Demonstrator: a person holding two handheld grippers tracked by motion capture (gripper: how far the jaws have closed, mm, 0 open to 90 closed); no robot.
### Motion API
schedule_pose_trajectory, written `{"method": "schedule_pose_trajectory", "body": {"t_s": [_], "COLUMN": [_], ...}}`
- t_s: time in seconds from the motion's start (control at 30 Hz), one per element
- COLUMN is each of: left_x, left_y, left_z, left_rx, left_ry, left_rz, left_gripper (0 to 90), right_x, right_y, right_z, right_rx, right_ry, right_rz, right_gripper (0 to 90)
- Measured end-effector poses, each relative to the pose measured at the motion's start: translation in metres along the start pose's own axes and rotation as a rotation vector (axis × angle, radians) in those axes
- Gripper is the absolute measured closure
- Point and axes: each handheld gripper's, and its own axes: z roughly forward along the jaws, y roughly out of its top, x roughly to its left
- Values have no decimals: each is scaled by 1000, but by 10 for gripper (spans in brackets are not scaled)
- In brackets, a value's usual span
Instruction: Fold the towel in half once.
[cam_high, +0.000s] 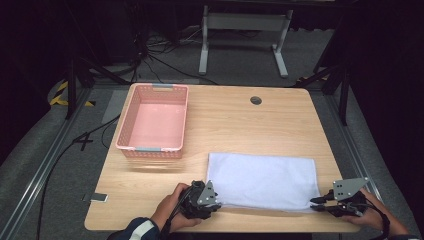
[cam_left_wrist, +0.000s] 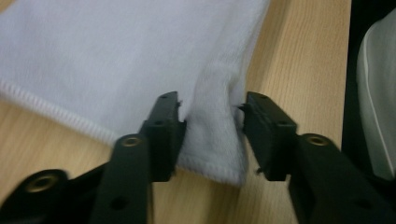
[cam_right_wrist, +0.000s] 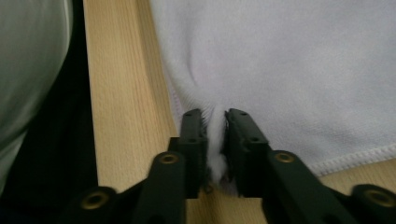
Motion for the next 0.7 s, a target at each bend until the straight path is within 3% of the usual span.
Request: {"method": "schedule_pose_trajectory", "body": {"t_s": [0.1,0.13,0.2,0.27,0.33,0.43,0.53,0.6,0.7], "left_x": [1,2,7,7,7,4,3,2,3], "left_y": [-11,-16,-21,-22,-21,-16,-13,-13,-14], "left_z": [-15,-20,-23,-20,-15,-8,0,5,8], "left_rx": [-68,-104,-113,-116,-100,-94,-90,-75,-68], "left_ry": [52,56,68,70,59,58,51,74,83], "left_rz": [-102,-164,-222,-261,-278,-294,-301,-297,-298], "left_gripper": [358,317,261,227,202,173,171,165,164], "right_x": [-1,-1,-4,-8,-14,-25,-35,-42,-47], "right_y": [4,7,20,35,60,99,146,178,201], "right_z": [-12,-15,-20,-18,-5,20,53,81,106], "right_rx": [-56,-84,-149,-179,-179,-185,-200,-154,-130], "right_ry": [-28,-39,-67,-104,-144,-149,-94,-51,-37], "right_rz": [18,23,41,63,67,63,34,12,6], "right_gripper": [543,524,480,490,480,476,456,436,435]}}
